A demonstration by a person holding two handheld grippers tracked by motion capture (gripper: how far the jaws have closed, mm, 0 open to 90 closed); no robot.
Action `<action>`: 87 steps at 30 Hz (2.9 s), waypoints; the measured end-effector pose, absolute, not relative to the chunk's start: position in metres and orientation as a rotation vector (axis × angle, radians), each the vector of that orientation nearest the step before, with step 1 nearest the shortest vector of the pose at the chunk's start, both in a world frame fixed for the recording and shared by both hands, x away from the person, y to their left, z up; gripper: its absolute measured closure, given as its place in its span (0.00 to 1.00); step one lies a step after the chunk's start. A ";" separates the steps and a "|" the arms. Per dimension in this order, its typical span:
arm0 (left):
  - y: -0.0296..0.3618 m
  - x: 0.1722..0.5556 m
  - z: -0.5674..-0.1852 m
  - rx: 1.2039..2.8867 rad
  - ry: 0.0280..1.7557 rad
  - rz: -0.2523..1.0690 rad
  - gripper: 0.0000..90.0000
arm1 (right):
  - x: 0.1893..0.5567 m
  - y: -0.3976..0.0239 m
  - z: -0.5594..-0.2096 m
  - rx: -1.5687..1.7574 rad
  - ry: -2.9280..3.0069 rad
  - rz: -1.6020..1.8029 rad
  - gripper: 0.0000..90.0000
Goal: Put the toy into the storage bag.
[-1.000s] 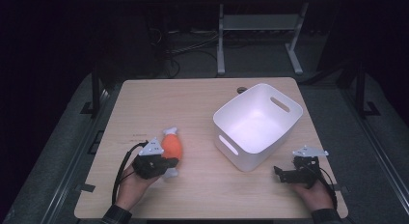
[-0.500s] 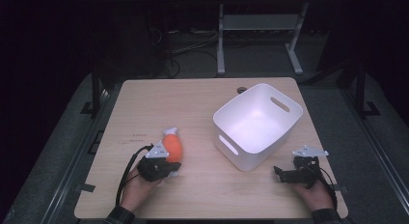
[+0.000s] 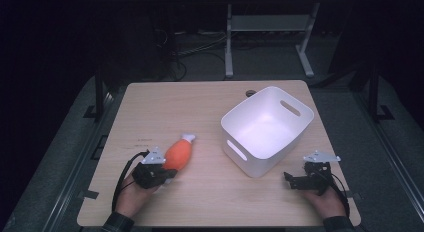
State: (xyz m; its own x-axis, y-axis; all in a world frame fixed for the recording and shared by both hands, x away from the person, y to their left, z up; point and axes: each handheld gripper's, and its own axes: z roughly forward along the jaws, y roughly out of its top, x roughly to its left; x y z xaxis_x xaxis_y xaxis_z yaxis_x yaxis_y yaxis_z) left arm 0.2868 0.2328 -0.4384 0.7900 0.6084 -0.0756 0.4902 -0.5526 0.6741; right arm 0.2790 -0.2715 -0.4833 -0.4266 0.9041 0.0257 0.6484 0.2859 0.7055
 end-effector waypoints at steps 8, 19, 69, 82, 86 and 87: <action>0.255 0.286 -0.433 2.229 0.856 0.247 0.99 | 0.279 -0.271 -0.483 1.398 2.181 0.922 0.02; 0.278 0.288 -0.431 2.201 0.917 0.283 0.99 | 0.279 -0.271 -0.483 1.398 2.181 0.922 0.02; 0.258 0.337 -0.390 2.330 0.697 0.256 0.15 | 0.279 -0.271 -0.483 1.398 2.181 0.921 0.02; 0.234 0.356 -0.393 2.339 0.662 0.225 0.15 | 0.279 -0.271 -0.483 1.398 2.181 0.922 0.02; 0.229 0.363 -0.398 2.341 0.655 0.209 0.15 | 0.279 -0.271 -0.483 1.398 2.181 0.922 0.02; 0.228 0.364 -0.399 2.343 0.653 0.204 0.15 | 0.279 -0.271 -0.483 1.398 2.181 0.922 0.02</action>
State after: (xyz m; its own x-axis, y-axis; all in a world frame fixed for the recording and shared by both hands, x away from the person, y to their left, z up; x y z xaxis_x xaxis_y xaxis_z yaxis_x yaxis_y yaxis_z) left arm 0.3636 0.2279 -0.3991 0.8614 0.5070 -0.0310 0.3992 -0.6379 0.6586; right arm 0.2790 -0.2715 -0.4833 -0.4271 0.9039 0.0250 0.6478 0.2866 0.7058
